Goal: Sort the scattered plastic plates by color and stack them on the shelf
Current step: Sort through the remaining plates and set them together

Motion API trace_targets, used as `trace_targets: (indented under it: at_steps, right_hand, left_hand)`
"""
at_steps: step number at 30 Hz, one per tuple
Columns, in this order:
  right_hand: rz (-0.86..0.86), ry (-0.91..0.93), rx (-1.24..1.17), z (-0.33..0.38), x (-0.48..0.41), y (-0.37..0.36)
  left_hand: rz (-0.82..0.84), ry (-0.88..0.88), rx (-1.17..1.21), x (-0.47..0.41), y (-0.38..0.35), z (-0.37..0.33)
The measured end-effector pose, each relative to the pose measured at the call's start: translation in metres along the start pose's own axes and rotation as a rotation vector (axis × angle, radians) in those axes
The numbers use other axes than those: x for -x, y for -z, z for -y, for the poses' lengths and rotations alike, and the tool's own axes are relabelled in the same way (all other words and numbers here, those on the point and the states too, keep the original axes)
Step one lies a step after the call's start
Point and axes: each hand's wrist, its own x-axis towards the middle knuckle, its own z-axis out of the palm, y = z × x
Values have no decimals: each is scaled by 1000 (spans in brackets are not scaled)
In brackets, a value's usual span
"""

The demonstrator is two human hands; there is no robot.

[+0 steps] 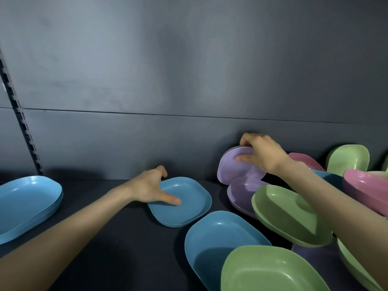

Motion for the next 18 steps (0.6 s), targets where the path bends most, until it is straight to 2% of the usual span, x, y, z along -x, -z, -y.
trace_targets:
  at_steps: [6, 12, 18]
  right_hand:
    - [-49, 47, -92, 4, -4, 3]
    - [-206, 90, -309, 19, 1, 27]
    - [-362, 60, -400, 47, 16, 43]
  left_hand:
    - [-46, -19, 56, 0, 2, -2]
    - [-170, -70, 253, 20, 29, -12]
    - [-514, -91, 431, 56, 43, -22]
